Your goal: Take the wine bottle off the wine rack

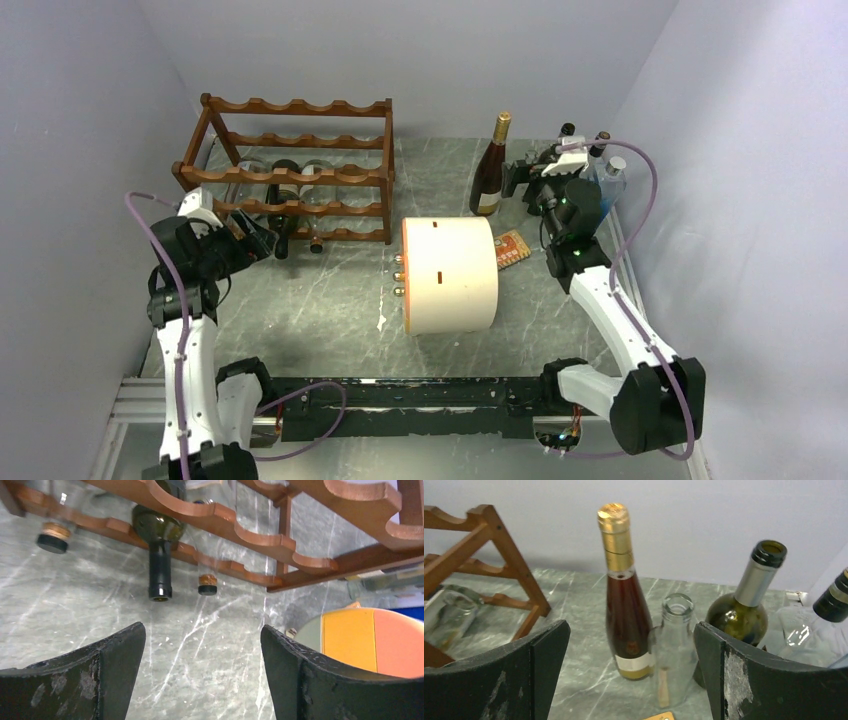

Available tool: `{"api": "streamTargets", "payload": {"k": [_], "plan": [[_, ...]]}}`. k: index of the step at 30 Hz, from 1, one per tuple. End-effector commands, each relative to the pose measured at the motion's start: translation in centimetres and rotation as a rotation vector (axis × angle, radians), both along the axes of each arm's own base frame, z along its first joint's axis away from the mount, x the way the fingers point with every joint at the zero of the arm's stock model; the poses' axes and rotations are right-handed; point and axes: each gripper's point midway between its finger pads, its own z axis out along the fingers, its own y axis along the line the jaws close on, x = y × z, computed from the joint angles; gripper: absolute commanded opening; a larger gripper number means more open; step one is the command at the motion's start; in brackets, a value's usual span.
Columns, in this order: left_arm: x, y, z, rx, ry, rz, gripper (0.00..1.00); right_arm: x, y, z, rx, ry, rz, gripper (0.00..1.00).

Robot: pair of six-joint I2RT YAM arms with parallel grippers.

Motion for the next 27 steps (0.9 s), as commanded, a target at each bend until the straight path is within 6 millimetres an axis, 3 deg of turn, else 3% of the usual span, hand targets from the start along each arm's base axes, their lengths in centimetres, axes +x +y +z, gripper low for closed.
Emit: {"api": "streamTargets", "payload": {"k": [1,6,10,15,22,25,27], "plan": [[0.5,-2.4,0.1,-0.072,0.006,-0.13,0.87,-1.6,1.3,1.6,0.019,0.097,0.031,1.0],[0.5,-5.4,-1.6,-0.335,0.014,-0.173,0.83,-2.6,2.4,6.0,0.125,0.079,0.071,1.0],[0.5,-6.3,-3.0,-0.355,-0.016,-0.142,0.77,-4.0,4.5,9.0,0.217,0.052,0.191,1.0],[0.4,-5.4,-4.7,-0.229,0.023,-0.06,0.76,-5.8,7.8,9.4,0.219,0.065,0.335,1.0],[1.7,-0.4,-6.8,-0.081,0.016,0.185,0.95,-7.8,11.4,8.4,0.132,0.063,0.479,1.0],[3.1,-1.2,-7.2,-0.083,-0.029,0.122,0.98,-8.6,12.1,7.8,0.084,0.05,0.476,1.0],[4.0,-2.2,-7.0,-0.115,-0.074,0.065,0.95,-9.4,12.9,7.8,0.046,0.029,0.497,1.0]]}}
